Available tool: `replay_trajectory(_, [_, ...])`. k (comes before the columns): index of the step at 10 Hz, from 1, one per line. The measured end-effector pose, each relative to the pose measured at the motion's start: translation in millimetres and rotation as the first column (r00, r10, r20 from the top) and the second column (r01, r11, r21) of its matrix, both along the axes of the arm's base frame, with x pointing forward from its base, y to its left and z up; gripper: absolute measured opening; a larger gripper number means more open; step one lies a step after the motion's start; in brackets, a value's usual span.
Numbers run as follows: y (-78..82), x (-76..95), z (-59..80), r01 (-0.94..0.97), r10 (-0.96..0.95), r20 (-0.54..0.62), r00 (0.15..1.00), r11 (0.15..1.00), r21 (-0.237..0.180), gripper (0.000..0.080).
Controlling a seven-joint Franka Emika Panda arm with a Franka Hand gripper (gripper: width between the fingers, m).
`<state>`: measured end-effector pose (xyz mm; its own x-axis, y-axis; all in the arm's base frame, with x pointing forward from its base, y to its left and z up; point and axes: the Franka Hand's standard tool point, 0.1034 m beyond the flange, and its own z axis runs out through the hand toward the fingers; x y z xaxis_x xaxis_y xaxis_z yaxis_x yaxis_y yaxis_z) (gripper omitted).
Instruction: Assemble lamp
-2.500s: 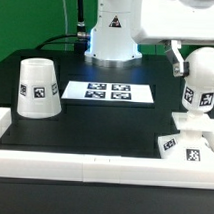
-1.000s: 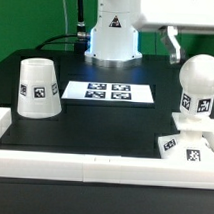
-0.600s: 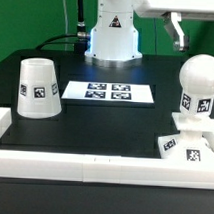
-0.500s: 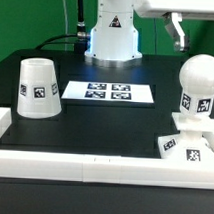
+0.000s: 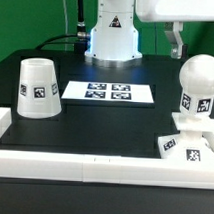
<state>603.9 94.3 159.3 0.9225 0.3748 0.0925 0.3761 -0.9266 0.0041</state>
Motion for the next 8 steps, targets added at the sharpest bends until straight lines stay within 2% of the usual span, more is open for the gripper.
replay_trajectory(2, [3.4, -3.2, -0.7, -0.005, 0.003, -0.107, 0.994, 1.000, -0.015, 0.0698])
replay_trajectory(6, [-7.6, 8.2, -13.1, -0.032, 0.031, -0.102, 0.994, 0.999, -0.012, 0.0698])
replay_trajectory(8, [-7.8, 10.2, -20.7, -0.032, 0.030, -0.107, 0.994, 0.999, -0.012, 0.0698])
